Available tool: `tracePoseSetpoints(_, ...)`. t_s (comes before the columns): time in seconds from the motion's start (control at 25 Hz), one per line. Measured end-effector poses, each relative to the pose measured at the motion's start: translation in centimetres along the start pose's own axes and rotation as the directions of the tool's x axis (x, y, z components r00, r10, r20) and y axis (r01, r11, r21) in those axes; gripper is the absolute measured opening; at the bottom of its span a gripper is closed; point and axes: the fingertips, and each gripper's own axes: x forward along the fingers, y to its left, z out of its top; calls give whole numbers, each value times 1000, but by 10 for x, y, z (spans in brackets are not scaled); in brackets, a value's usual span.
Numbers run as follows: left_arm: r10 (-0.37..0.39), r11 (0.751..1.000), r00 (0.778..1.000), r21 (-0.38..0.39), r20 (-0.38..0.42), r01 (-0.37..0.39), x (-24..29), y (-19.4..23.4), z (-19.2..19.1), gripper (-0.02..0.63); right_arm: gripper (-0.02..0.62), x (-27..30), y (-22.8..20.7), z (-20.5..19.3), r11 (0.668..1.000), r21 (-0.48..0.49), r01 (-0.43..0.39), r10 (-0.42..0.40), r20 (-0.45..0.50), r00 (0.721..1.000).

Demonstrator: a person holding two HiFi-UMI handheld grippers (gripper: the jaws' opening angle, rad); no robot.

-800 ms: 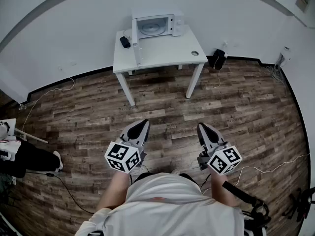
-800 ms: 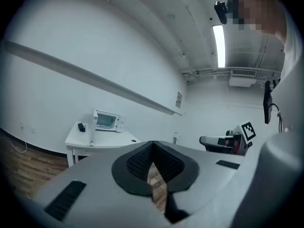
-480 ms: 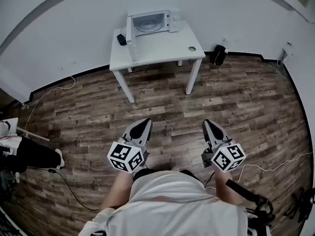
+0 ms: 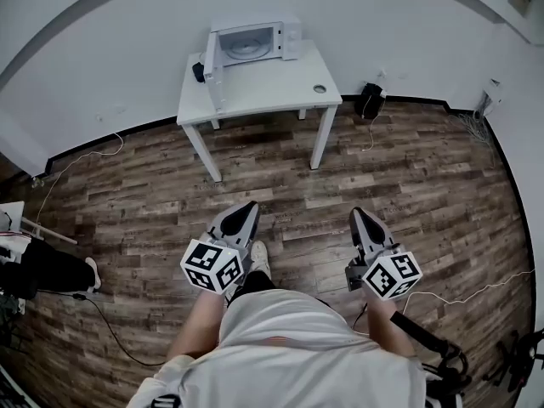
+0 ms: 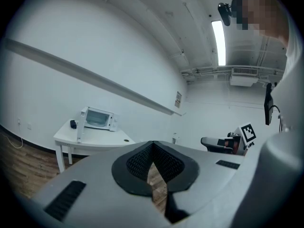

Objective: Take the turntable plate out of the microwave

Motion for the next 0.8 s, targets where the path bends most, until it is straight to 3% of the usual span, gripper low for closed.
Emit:
tracePoseSetpoints(0.2,-25,999,999,27,30,25,30,-5,13,11,3,-1,-22,0,1000,15,23,-23,7,1000)
tracePoseSetpoints(0.48,-77,997,997,23,13,76,81,-2,18,11,3,9,-64,12,995,32,95,-96,25,995)
tracePoseSetpoints(0.8,-85,996,996,12,8,85,124,33,32,11,3,63,-78,19,996,35,85,-86,9,996)
